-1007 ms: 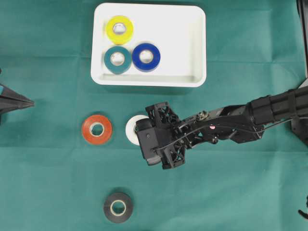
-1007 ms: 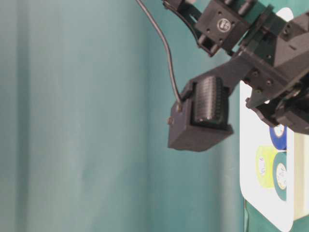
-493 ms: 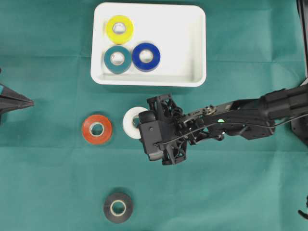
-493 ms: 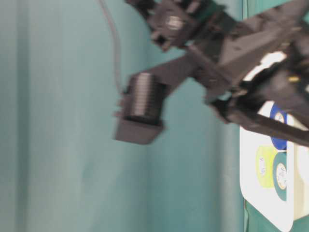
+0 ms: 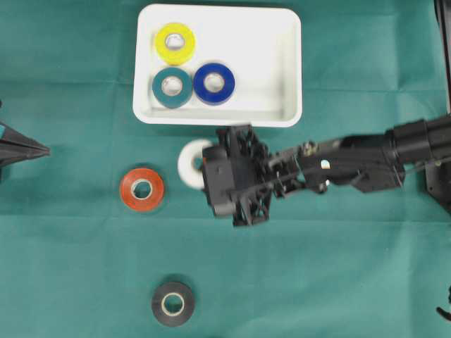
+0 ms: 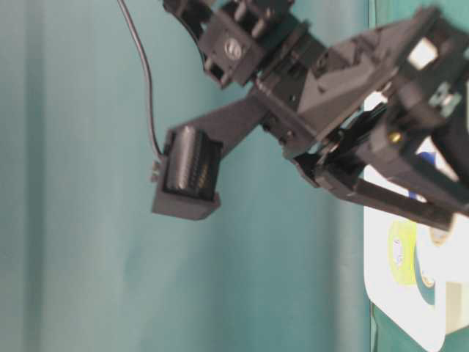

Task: Put the tape into the white case with the right arm.
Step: 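Grip the white roll and carry it to the tray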

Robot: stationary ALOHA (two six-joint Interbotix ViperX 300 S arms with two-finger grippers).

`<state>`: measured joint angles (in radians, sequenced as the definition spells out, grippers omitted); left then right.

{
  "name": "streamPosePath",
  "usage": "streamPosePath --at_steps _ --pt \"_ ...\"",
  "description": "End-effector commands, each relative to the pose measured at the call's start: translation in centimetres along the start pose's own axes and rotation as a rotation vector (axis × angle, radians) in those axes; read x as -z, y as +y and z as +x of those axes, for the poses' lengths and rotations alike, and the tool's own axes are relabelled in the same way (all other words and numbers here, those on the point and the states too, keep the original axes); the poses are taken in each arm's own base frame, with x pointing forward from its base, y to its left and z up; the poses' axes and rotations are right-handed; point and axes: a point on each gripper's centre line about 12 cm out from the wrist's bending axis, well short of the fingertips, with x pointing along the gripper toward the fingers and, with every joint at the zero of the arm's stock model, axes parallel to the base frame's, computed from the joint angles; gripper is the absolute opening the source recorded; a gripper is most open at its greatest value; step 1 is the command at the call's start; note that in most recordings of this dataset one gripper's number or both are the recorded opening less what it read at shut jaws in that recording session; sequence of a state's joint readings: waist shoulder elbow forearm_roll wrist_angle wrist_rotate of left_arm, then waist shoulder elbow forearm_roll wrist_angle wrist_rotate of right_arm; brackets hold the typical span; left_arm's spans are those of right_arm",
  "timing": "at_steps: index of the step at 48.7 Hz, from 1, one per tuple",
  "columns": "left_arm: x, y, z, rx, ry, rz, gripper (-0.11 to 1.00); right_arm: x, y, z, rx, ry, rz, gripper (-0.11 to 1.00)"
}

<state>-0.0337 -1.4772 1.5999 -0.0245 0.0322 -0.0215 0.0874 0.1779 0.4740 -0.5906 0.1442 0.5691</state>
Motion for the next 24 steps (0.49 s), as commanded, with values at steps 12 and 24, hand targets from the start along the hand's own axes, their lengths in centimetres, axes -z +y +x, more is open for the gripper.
streamPosePath --at_steps 12,24 --pt "-0.6 0.0 0.1 -0.001 -0.008 0.000 0.01 -1.6 -8.7 -1.7 0.143 -0.063 0.126 0.03" --pt "-0.6 0.0 0.0 -0.001 -0.011 0.000 0.01 -0.2 -14.9 -2.5 0.247 -0.059 0.219 0.03"
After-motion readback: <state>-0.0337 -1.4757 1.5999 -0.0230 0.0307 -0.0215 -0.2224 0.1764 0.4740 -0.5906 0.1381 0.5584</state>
